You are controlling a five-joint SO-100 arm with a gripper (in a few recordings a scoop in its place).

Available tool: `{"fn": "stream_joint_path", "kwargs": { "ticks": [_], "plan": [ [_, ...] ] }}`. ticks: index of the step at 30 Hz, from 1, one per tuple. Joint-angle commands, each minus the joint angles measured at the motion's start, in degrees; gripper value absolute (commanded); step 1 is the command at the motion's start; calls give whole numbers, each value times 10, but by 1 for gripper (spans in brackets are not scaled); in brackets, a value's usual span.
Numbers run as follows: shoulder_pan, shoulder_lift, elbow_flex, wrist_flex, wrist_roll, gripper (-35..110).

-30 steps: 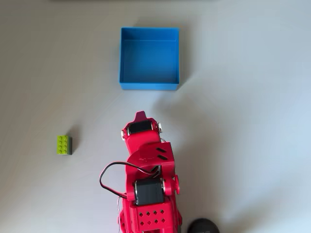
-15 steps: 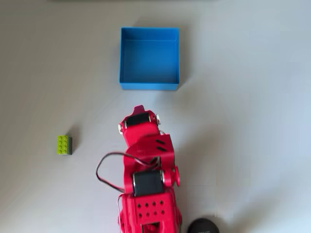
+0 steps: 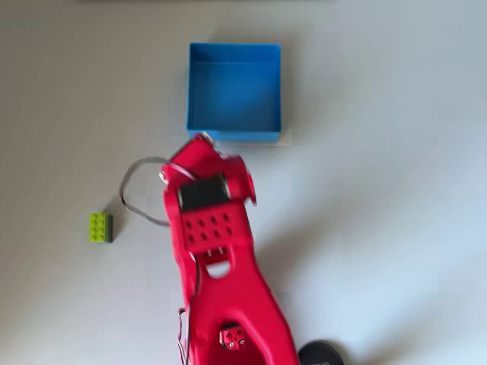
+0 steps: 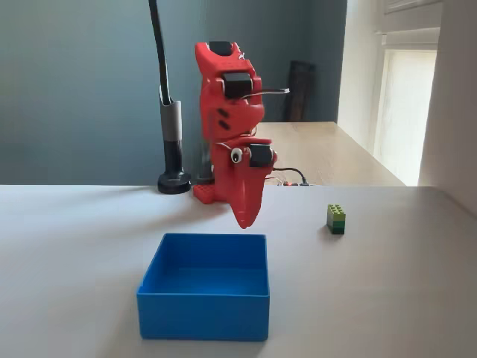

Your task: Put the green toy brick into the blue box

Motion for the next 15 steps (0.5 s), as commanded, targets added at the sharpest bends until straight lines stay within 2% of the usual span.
{"fn": "stream_joint_path", "kwargs": {
  "ticks": [1, 15],
  "plan": [
    [-38, -69, -145, 64, -23, 22],
    [-166, -306, -474, 299, -90, 32]
  ]
}}
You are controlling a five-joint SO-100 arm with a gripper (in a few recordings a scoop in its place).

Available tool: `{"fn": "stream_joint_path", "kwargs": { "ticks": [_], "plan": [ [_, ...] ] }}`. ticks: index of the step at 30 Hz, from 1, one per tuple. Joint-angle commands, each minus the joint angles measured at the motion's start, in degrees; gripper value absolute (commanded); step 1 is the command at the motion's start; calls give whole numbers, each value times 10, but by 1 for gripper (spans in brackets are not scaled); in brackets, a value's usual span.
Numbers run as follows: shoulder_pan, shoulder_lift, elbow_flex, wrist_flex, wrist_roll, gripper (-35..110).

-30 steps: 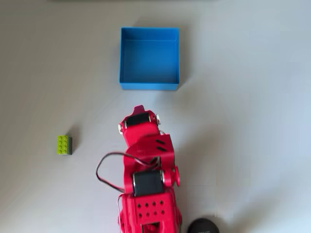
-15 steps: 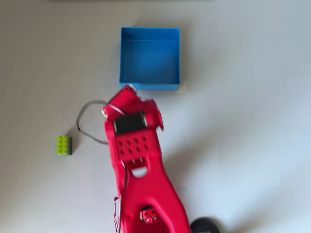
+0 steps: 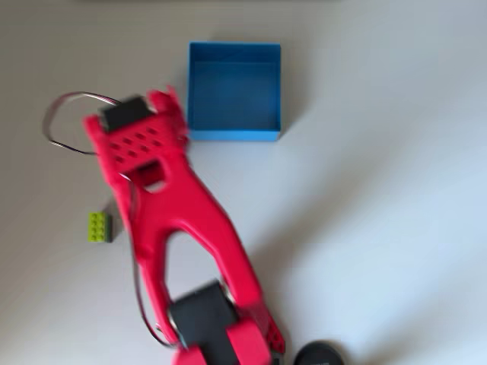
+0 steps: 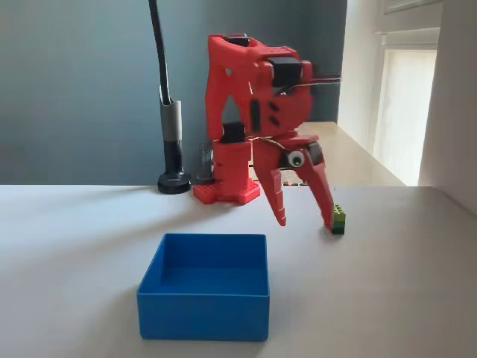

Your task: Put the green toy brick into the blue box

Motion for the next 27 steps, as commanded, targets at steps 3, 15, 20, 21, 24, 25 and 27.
{"fn": "stream_joint_path", "kwargs": {
  "ticks": [3, 15, 20, 21, 24, 25, 27],
  "plan": [
    [-69, -46, -157, 113, -30, 31],
    [-185, -137, -290, 247, -33, 32],
    [-212, -160, -289, 259, -33, 33],
    [-217, -163, -287, 262, -33, 33],
    [-235, -165, -273, 265, -30, 33],
    [-243, -165, -268, 266, -29, 33],
    [-258, -164, -254, 266, -28, 34]
  ]
}}
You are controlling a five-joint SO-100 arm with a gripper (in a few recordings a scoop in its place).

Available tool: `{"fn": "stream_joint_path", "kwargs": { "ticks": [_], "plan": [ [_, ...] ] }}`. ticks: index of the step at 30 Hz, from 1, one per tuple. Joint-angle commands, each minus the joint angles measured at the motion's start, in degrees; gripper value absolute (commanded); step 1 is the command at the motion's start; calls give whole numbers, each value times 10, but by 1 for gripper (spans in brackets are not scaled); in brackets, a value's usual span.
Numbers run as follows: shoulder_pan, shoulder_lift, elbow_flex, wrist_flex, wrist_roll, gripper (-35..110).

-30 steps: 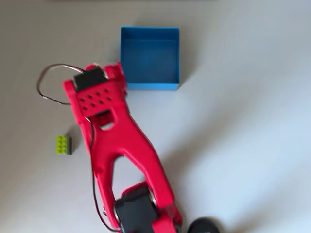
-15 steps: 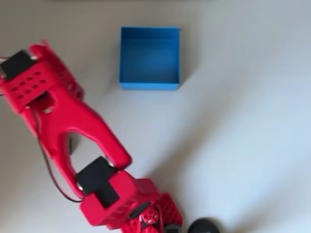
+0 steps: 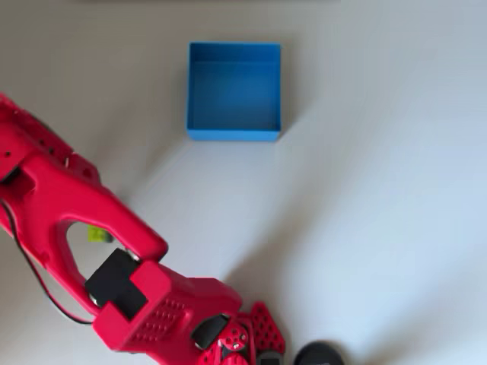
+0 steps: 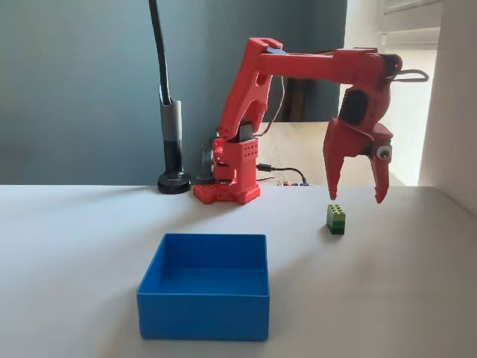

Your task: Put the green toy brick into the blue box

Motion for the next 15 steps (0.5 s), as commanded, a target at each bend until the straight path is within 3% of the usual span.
{"fn": "stream_joint_path", "kwargs": {
  "ticks": [1, 15],
  "plan": [
    [-33, 25, 20, 18, -4, 34],
    [-40, 80, 163, 12, -18, 36]
  ]
}}
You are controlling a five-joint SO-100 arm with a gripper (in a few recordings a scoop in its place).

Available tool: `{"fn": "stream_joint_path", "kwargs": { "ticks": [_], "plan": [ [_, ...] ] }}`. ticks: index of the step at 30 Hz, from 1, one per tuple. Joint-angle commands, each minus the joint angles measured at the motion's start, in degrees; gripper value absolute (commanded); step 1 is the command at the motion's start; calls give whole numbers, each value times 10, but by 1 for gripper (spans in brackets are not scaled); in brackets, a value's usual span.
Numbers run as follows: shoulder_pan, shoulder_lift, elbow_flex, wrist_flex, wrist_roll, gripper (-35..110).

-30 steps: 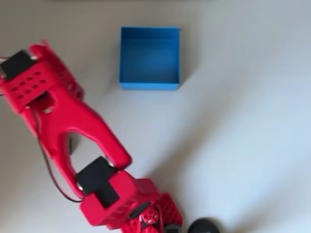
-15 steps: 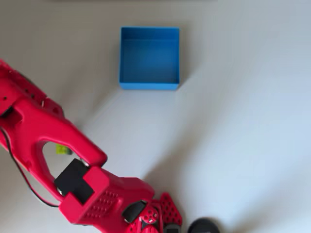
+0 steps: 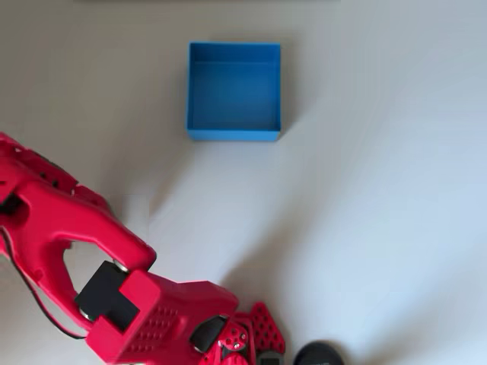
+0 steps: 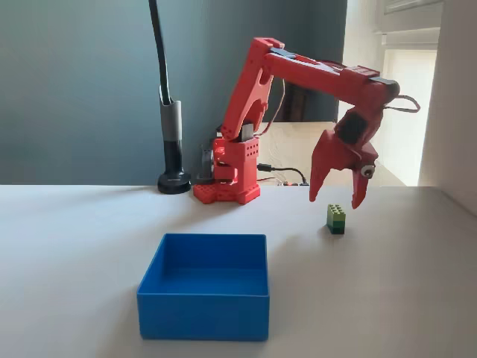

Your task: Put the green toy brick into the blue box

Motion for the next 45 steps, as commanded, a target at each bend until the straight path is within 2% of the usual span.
{"fn": "stream_joint_path", "kwargs": {
  "ticks": [1, 14, 29, 45],
  "plan": [
    [-4, 87, 18, 11, -16, 36],
    [0, 113, 99, -81, -13, 35],
    [18, 113, 179, -236, -60, 31],
    [16, 113, 162, -262, -42, 5]
  ]
}}
